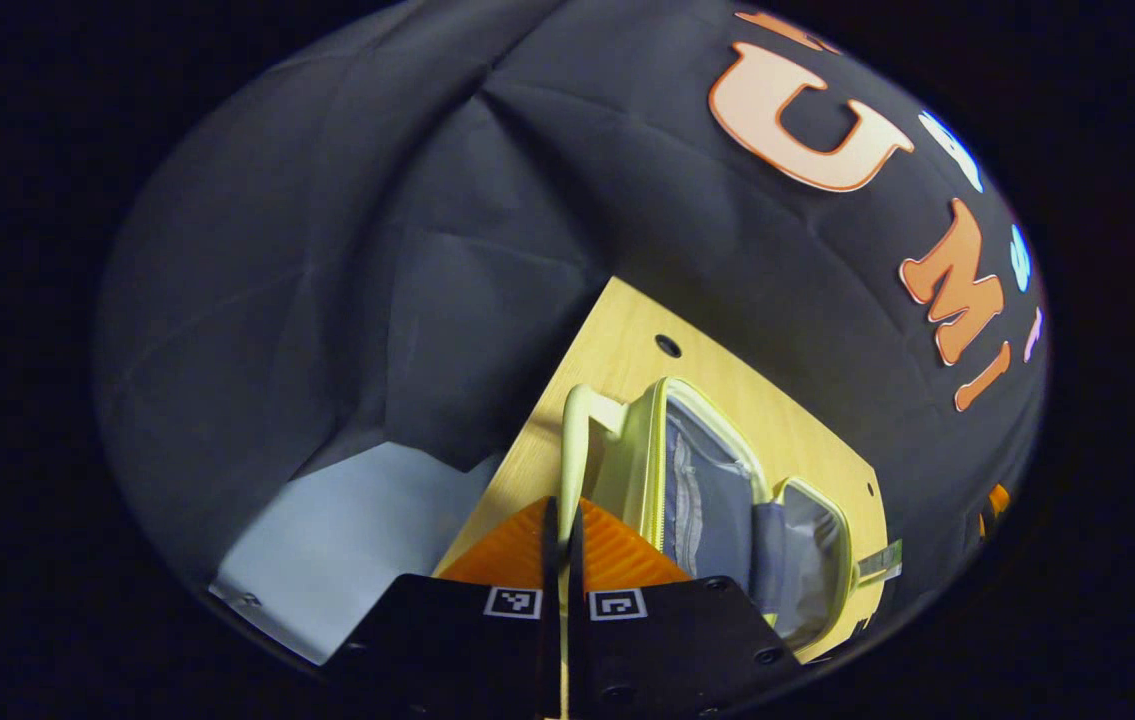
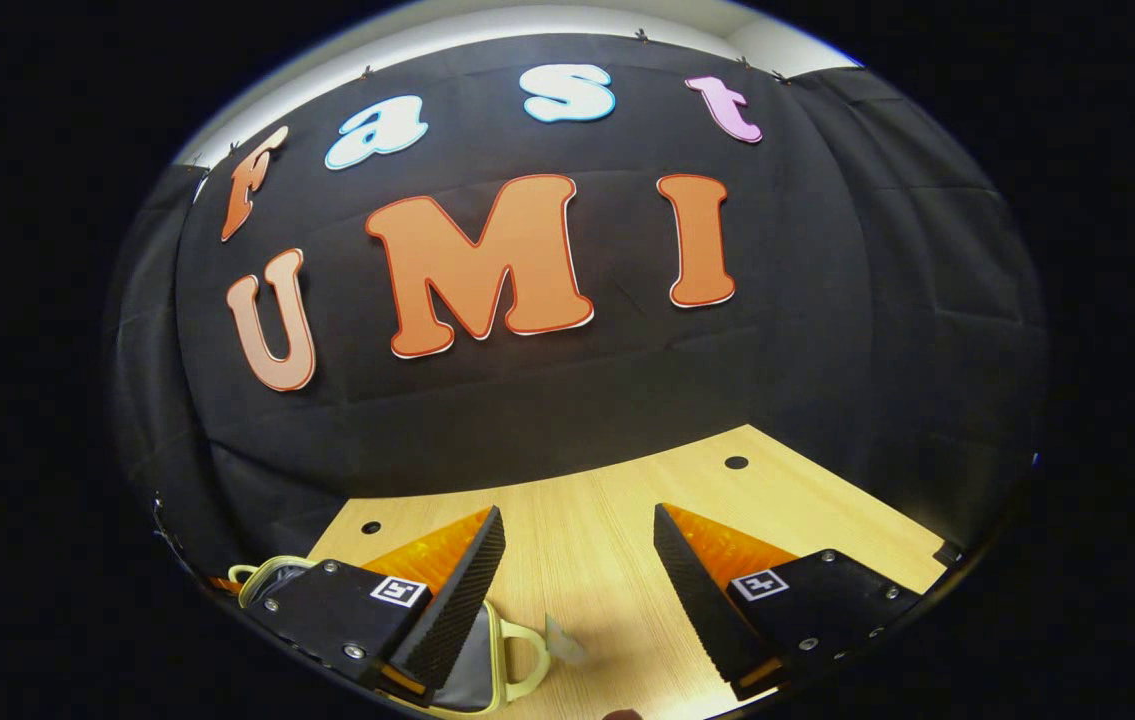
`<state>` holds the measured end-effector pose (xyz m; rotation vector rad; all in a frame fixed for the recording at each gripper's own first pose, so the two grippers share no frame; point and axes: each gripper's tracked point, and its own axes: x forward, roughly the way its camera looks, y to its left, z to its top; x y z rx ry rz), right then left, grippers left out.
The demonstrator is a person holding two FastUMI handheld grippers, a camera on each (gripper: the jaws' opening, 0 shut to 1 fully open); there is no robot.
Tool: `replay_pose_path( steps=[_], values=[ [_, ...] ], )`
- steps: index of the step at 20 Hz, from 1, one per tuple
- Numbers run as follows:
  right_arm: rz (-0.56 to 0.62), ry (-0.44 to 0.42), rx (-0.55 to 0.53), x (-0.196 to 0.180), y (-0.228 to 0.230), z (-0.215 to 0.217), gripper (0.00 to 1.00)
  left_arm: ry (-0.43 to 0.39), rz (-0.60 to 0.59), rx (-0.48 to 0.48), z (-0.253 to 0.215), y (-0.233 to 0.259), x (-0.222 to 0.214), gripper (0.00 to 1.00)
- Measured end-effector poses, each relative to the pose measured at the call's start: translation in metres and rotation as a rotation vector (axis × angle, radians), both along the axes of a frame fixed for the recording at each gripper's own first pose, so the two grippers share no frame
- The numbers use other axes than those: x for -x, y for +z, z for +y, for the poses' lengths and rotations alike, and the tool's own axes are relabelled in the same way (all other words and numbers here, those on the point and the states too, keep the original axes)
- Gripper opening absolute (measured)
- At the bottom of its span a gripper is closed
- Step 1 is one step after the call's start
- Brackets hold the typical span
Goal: First open the suitcase, pack the skin care products into it, and then close the suitcase.
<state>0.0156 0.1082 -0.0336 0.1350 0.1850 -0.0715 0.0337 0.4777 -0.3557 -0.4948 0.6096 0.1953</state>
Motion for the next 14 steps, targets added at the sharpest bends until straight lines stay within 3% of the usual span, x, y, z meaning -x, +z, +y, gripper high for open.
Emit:
replay_pose_path(
  steps=[6,7,11,14],
  values=[
    [0.011,-0.007,0.020,0.009,-0.004,-0.006,0.95,0.038,0.088,-0.026,0.016,-0.040,0.008,0.05],
    [0.011,-0.009,0.024,0.010,-0.004,-0.006,0.95,0.042,0.100,-0.042,0.019,-0.044,0.009,0.14],
    [0.011,-0.022,0.048,0.013,-0.005,-0.016,0.95,0.060,0.077,-0.148,0.027,-0.027,0.010,0.19],
    [0.011,-0.031,0.048,0.015,-0.007,-0.026,0.95,0.076,0.018,-0.250,0.023,0.011,0.008,0.79]
  ],
)
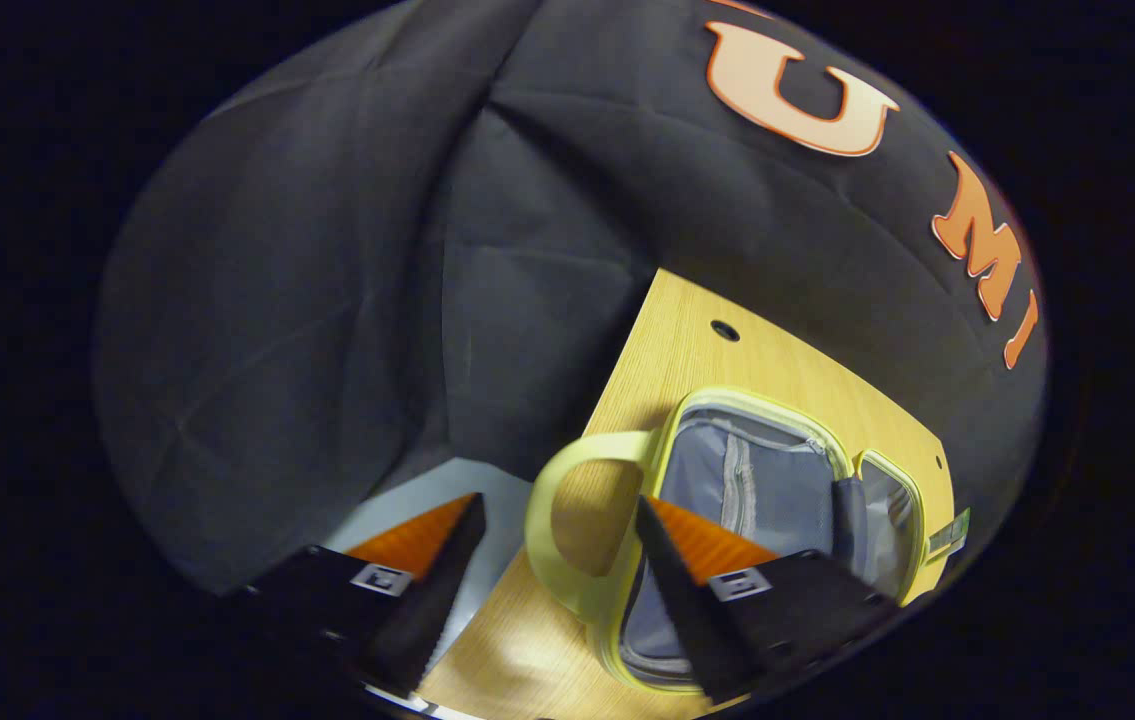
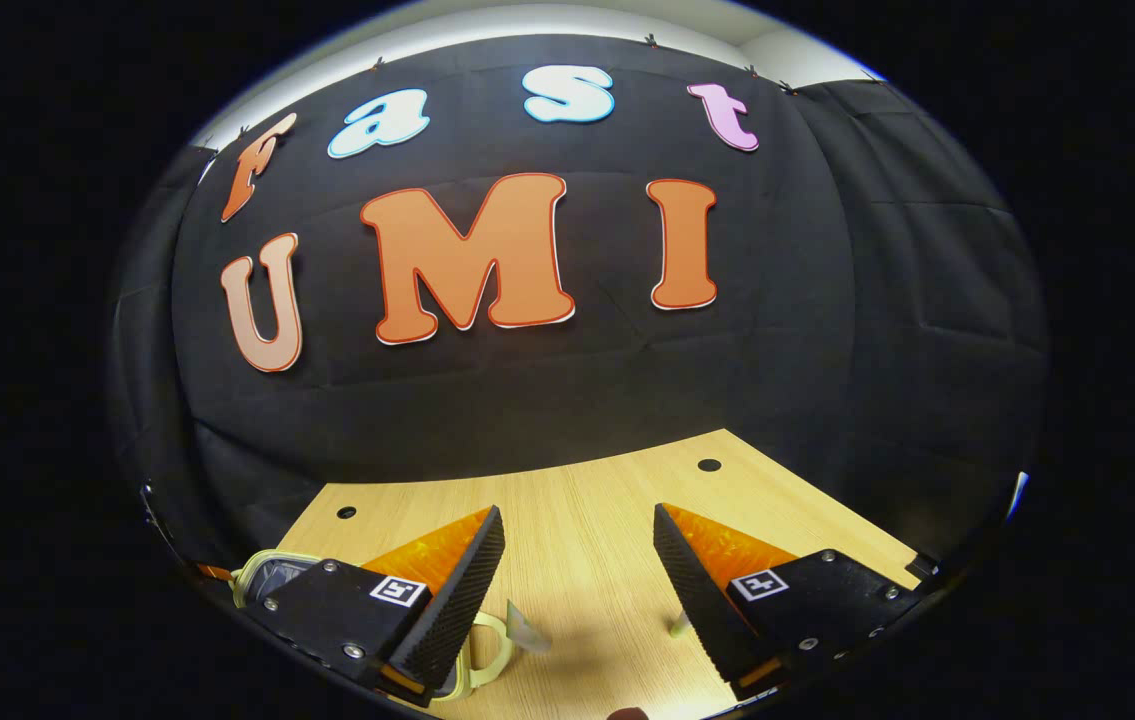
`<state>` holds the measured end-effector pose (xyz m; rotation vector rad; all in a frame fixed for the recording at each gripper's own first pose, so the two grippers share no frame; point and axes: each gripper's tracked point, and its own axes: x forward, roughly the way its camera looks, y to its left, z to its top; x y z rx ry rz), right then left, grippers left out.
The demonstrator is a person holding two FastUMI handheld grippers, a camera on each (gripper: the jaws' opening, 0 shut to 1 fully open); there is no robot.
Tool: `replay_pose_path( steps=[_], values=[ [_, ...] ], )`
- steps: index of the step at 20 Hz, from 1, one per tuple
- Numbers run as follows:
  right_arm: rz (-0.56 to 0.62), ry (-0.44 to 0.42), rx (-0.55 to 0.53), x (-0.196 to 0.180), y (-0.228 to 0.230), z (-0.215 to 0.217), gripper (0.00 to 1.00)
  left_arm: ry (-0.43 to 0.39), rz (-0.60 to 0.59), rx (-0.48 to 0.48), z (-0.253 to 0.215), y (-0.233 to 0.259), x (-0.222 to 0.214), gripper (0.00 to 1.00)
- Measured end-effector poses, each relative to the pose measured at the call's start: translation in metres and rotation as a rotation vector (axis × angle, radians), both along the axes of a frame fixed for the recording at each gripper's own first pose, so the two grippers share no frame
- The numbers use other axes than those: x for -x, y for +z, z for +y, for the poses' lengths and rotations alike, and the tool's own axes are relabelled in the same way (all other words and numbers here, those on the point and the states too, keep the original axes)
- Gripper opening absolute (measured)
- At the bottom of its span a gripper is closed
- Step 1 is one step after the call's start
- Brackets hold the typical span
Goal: First open the suitcase, pack the skin care products into it, and then close the suitcase.
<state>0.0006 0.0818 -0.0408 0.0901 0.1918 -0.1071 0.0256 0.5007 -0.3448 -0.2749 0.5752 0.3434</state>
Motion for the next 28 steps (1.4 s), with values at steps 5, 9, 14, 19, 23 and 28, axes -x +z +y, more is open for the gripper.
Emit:
replay_pose_path(
  steps=[5,9,14,19,23,28],
  values=[
    [0.002,0.007,0.008,0.000,-0.005,-0.016,0.95,0.036,-0.120,-0.165,-0.035,0.086,-0.001,0.98],
    [0.010,0.028,0.014,-0.002,-0.013,-0.035,0.95,0.018,-0.260,-0.228,-0.111,0.155,-0.003,0.97],
    [0.041,0.064,0.001,-0.007,-0.025,-0.068,0.95,-0.099,-0.358,-0.301,-0.256,0.198,-0.008,0.97],
    [0.069,0.092,0.020,-0.012,-0.033,-0.107,0.95,-0.279,-0.386,-0.290,-0.426,0.184,-0.023,0.97],
    [0.094,0.099,0.021,-0.013,-0.039,-0.138,0.95,-0.414,-0.337,-0.316,-0.543,0.133,-0.044,0.95],
    [0.135,0.081,0.047,-0.010,-0.055,-0.181,0.95,-0.480,-0.244,-0.338,-0.620,0.060,-0.074,0.99]
  ],
)
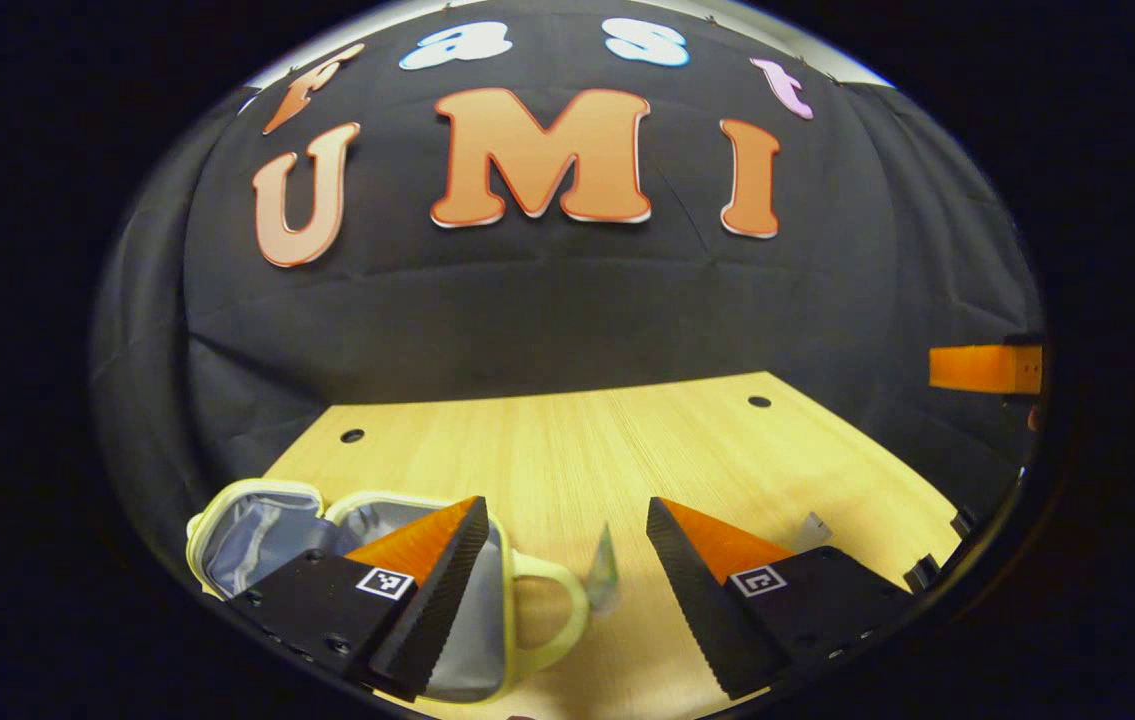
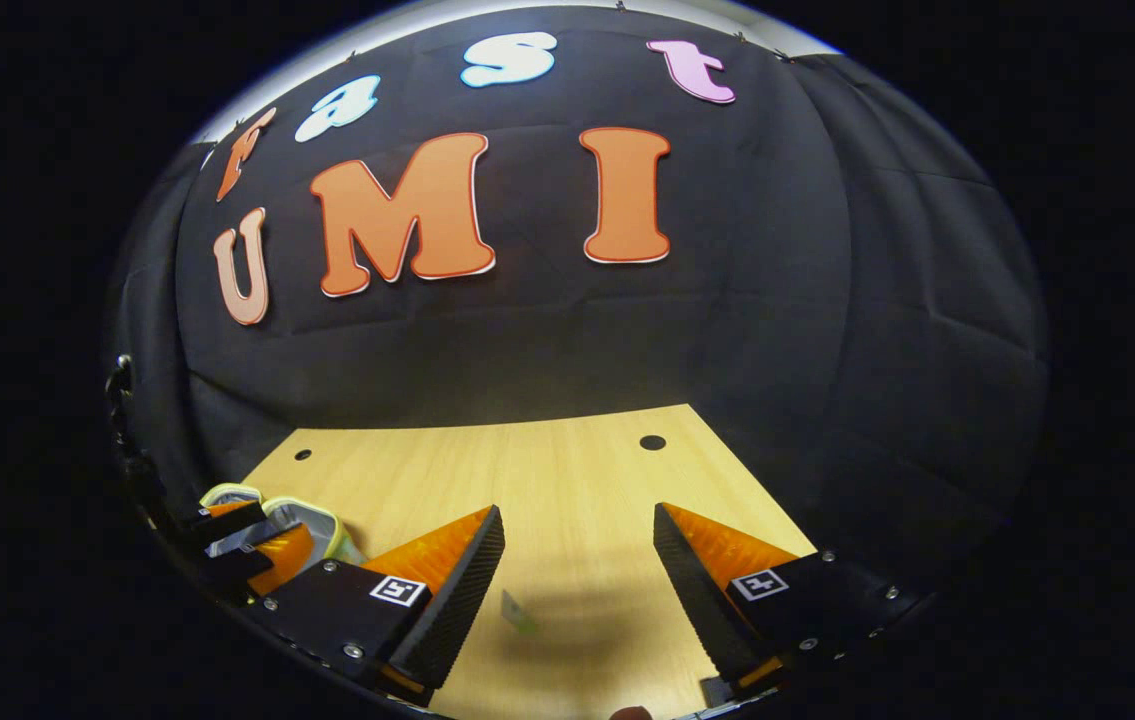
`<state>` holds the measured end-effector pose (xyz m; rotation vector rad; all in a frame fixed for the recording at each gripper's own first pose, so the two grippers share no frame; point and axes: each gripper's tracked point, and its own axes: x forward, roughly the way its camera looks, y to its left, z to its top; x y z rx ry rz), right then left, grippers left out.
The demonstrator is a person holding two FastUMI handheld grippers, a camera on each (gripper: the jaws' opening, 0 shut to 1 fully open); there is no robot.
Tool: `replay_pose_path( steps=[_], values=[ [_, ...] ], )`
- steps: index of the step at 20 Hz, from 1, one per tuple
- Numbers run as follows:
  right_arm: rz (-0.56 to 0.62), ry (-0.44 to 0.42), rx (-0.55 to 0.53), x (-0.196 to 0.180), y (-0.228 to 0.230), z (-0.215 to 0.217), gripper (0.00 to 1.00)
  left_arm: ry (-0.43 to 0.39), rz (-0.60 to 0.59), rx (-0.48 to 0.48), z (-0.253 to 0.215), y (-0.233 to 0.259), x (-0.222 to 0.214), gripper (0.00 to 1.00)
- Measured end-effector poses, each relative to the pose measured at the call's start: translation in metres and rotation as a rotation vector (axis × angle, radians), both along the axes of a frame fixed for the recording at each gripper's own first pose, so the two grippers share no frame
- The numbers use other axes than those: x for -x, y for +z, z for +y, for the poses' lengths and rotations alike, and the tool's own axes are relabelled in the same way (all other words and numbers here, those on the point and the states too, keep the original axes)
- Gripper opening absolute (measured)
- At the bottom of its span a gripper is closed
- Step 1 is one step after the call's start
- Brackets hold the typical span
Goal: First open the suitcase, pack the skin care products into it, and then close the suitcase.
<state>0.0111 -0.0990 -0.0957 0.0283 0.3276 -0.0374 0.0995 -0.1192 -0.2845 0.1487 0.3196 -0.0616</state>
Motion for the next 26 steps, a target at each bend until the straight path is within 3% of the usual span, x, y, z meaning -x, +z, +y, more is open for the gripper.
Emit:
replay_pose_path(
  steps=[7,12,13,14,16,19,22,26],
  values=[
    [0.066,-0.046,-0.005,0.003,-0.026,-0.037,0.95,0.054,0.114,-0.091,-0.012,-0.081,-0.021,0.99],
    [0.083,-0.048,-0.001,0.004,-0.030,-0.043,0.95,0.067,0.184,-0.112,-0.016,-0.112,-0.026,0.98],
    [0.087,-0.045,-0.007,0.003,-0.031,-0.044,0.95,0.064,0.180,-0.116,-0.019,-0.112,-0.026,0.95],
    [0.089,-0.046,-0.010,0.003,-0.032,-0.045,0.95,0.064,0.173,-0.130,-0.021,-0.112,-0.028,0.86],
    [0.093,-0.052,-0.014,0.002,-0.033,-0.048,0.95,0.060,0.168,-0.164,-0.021,-0.114,-0.032,0.60],
    [0.098,-0.060,-0.024,0.002,-0.033,-0.050,0.95,0.063,0.194,-0.195,-0.018,-0.128,-0.038,0.58],
    [0.099,-0.061,-0.019,0.001,-0.034,-0.053,0.95,0.097,0.198,-0.193,-0.015,-0.131,-0.040,0.43],
    [0.102,-0.058,-0.023,0.002,-0.034,-0.052,0.95,0.097,0.185,-0.229,-0.023,-0.128,-0.044,0.30]
  ],
)
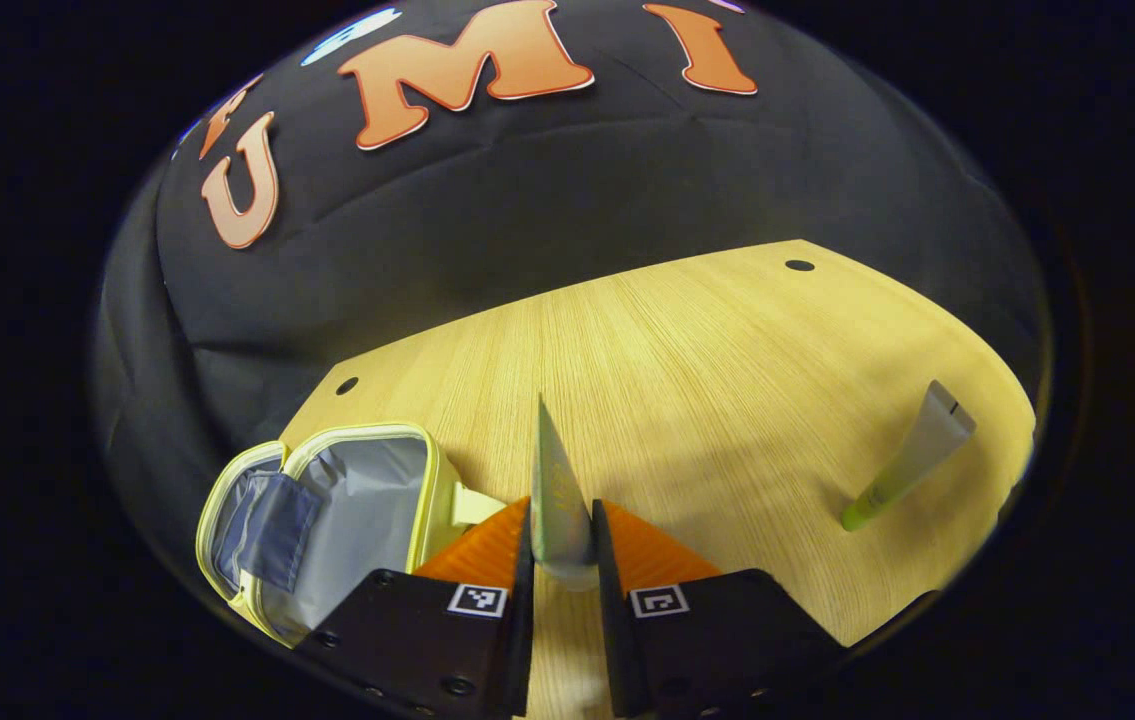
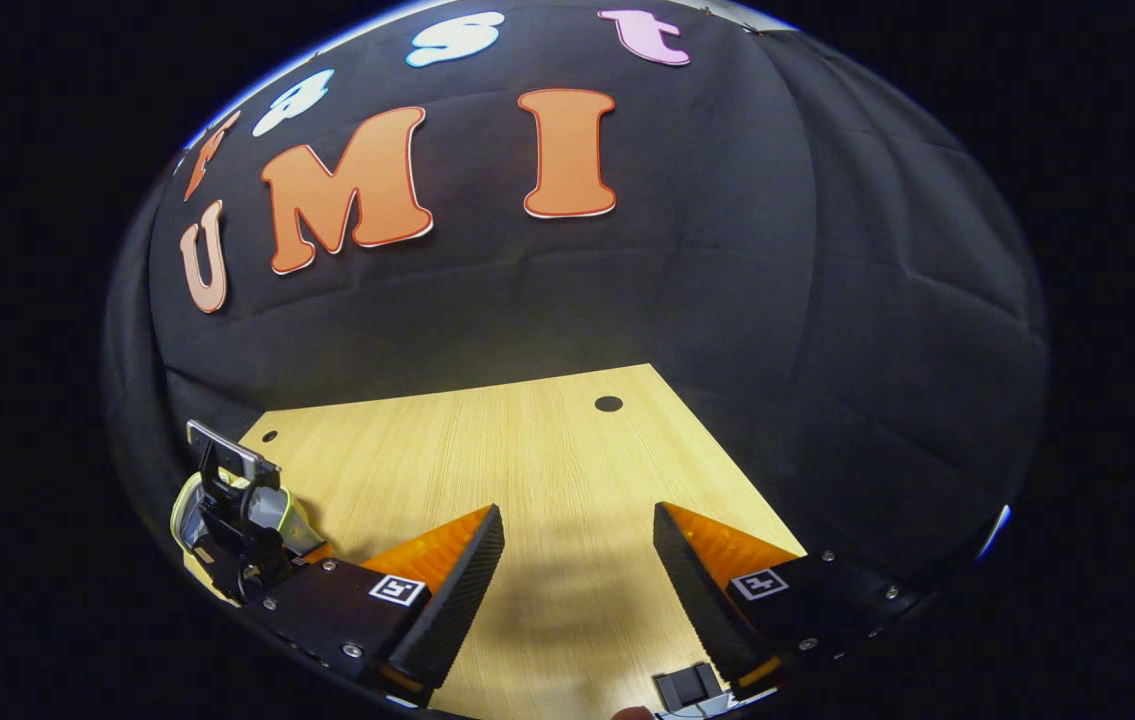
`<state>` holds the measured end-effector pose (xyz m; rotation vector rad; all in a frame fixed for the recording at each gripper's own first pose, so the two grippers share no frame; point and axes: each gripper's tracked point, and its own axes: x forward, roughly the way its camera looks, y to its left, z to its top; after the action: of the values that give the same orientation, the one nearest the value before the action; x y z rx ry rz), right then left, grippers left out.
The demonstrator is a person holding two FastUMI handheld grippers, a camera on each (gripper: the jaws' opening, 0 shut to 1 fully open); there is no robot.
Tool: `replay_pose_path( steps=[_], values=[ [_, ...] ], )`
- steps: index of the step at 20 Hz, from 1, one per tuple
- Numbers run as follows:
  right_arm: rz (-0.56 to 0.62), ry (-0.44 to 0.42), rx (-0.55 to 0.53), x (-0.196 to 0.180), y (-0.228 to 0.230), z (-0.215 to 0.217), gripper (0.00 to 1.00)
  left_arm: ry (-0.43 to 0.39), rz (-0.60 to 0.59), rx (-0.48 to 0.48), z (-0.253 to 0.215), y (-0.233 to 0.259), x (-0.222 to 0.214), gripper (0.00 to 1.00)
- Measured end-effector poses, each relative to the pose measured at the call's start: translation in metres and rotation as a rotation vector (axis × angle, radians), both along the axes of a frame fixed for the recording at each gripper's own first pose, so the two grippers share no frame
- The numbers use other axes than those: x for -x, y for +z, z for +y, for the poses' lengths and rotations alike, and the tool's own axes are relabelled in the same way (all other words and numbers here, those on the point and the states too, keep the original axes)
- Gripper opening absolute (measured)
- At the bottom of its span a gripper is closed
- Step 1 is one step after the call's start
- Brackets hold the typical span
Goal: First open the suitcase, pack the skin care products into it, and then close the suitcase.
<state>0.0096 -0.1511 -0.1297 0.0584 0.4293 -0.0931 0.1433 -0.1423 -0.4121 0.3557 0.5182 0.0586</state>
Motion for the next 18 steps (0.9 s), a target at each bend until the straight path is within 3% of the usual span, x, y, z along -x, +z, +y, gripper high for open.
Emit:
replay_pose_path(
  steps=[1,9,18],
  values=[
    [-0.001,-0.001,-0.001,0.000,0.000,0.000,0.95,-0.012,0.005,0.017,-0.004,-0.002,0.001,0.26],
    [0.012,0.041,-0.004,0.000,-0.009,0.011,0.95,-0.077,0.059,0.190,-0.027,0.018,0.017,0.26],
    [0.129,0.281,0.008,0.004,-0.076,0.101,0.96,-0.075,0.054,0.295,-0.013,0.086,0.049,0.25]
  ],
)
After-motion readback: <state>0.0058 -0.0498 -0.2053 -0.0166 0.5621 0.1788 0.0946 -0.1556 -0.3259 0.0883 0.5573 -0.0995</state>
